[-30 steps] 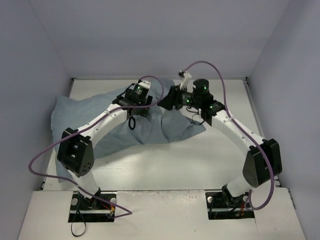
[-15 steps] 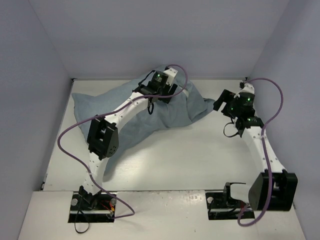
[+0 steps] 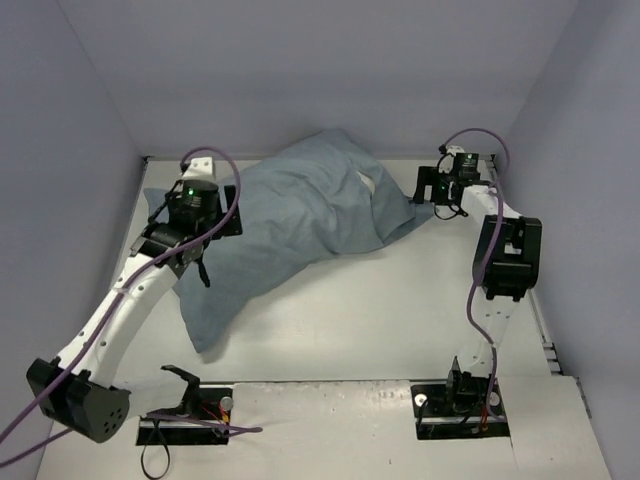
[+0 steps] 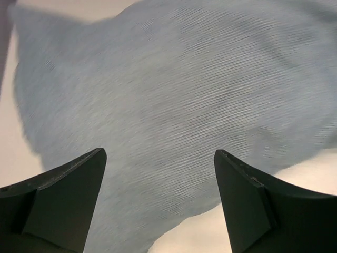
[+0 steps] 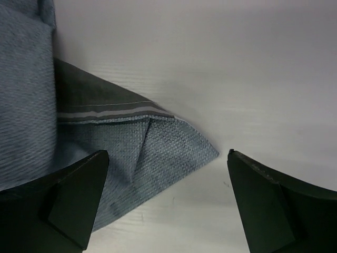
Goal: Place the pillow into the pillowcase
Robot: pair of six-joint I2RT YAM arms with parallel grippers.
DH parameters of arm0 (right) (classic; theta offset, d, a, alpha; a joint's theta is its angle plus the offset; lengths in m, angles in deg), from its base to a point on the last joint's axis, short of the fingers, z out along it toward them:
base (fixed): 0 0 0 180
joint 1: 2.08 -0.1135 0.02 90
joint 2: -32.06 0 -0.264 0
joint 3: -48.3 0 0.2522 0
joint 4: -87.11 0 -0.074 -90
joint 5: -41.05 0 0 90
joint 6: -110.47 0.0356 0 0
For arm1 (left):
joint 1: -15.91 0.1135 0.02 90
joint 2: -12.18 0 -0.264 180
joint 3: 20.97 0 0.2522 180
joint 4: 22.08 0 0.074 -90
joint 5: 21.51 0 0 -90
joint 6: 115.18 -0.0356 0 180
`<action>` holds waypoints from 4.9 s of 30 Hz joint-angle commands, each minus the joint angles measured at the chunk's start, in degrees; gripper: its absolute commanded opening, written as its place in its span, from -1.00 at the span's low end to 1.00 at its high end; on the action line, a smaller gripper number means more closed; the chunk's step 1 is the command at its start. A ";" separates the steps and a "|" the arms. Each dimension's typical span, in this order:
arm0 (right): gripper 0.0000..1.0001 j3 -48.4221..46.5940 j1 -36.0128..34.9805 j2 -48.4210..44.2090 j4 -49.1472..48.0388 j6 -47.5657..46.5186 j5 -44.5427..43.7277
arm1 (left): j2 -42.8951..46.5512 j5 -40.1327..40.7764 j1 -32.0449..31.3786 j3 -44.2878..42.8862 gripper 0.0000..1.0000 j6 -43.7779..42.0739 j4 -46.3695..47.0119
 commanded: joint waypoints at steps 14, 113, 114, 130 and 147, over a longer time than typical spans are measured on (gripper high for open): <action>-1.00 7.36 -1.11 1.52 -2.63 -0.24 -1.04 | -22.06 -8.55 7.33 -1.58 0.55 -5.47 6.86; -0.38 -20.38 15.15 -16.34 -0.17 17.53 14.08 | -33.50 -41.69 40.90 -41.06 -0.04 -5.49 1.61; 0.29 -21.00 15.50 -15.55 -0.08 17.35 13.90 | -33.85 -41.51 40.90 -44.30 0.11 -4.96 1.44; 1.00 -13.28 14.99 -41.64 0.00 17.21 10.64 | 0.22 -45.40 48.11 -35.63 0.55 -4.85 -5.23; 1.00 -4.13 -1.10 -56.23 0.88 6.54 -13.08 | 9.30 -40.28 39.41 -28.33 0.55 -6.80 -11.31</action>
